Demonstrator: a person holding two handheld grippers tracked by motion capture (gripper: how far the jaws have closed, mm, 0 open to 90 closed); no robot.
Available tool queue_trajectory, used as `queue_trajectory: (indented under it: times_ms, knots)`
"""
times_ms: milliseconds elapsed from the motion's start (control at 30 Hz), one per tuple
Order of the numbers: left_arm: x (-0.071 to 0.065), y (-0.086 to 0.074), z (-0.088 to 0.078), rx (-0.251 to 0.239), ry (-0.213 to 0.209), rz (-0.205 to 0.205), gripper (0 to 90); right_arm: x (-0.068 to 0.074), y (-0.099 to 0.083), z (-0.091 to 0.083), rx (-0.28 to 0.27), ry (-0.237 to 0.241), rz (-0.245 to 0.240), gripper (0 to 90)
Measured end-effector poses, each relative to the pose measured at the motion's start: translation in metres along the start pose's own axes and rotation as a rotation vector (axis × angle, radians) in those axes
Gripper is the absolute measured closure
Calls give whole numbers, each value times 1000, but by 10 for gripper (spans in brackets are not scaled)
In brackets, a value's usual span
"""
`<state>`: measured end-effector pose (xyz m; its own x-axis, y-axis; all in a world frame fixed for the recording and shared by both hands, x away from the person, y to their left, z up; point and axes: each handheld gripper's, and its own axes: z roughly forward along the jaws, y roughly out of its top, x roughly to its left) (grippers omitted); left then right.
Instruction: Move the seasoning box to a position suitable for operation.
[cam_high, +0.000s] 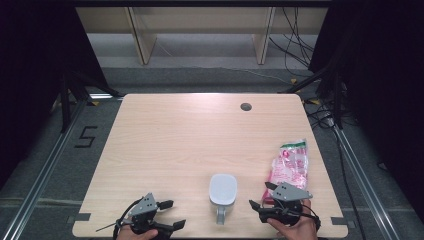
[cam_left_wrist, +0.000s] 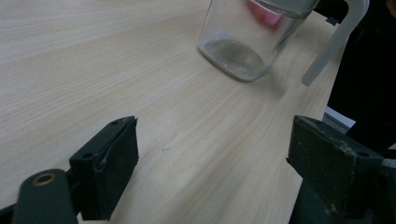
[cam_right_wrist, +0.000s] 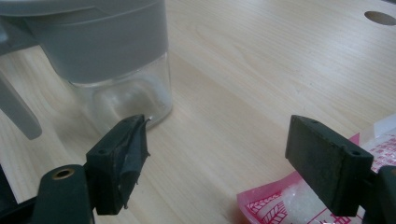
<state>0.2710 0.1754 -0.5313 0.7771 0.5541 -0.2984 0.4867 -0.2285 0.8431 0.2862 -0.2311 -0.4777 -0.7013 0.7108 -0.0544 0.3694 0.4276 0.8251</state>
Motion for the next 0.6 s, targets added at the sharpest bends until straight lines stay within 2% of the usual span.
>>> queue_trajectory:
  times_ms: [33, 67, 100, 133, 167, 233, 267, 300, 400, 500, 533, 567, 600]
  knots:
    - [0, 0, 0, 0, 0, 0, 154, -1, 0, 0, 0, 10, -1, 218]
    - [0, 0, 0, 1, 3, 3, 154, 0, 0, -1, -6, 0, 3, 223]
    - [0, 0, 0, 11, 7, 20, 154, 0, 0, -1, -4, 6, 8, 230]
    - [-1, 0, 1, 6, 6, 18, 154, 0, 0, -1, -4, 6, 8, 230]
    - [-3, -1, 1, 7, 10, -13, 153, 0, 0, -1, -10, 7, 11, 232]
    - [-4, -1, 1, 6, 8, -11, 151, -1, 0, -1, -3, -1, 10, 243]
    - [-1, 0, 0, 27, 12, 41, 152, 0, 0, -1, 2, 4, 12, 249]
    - [-3, 0, 1, 3, 4, 16, 152, -2, 0, -1, -4, -4, -2, 250]
    - [-4, 0, 1, 5, 5, 14, 152, -2, 0, 0, -18, 5, -2, 253]
    - [-5, 1, 1, 5, 5, 26, 152, -2, -1, -1, -7, -8, 5, 253]
    - [-6, 1, 1, 1, 2, 27, 152, -2, -1, -1, 2, 4, 13, 253]
    - [-8, 1, 1, 1, 7, -3, 152, -1, -1, -1, 5, 4, 28, 253]
    - [-8, 1, 1, 1, 7, -3, 152, -1, -1, -1, 5, 4, 28, 253]
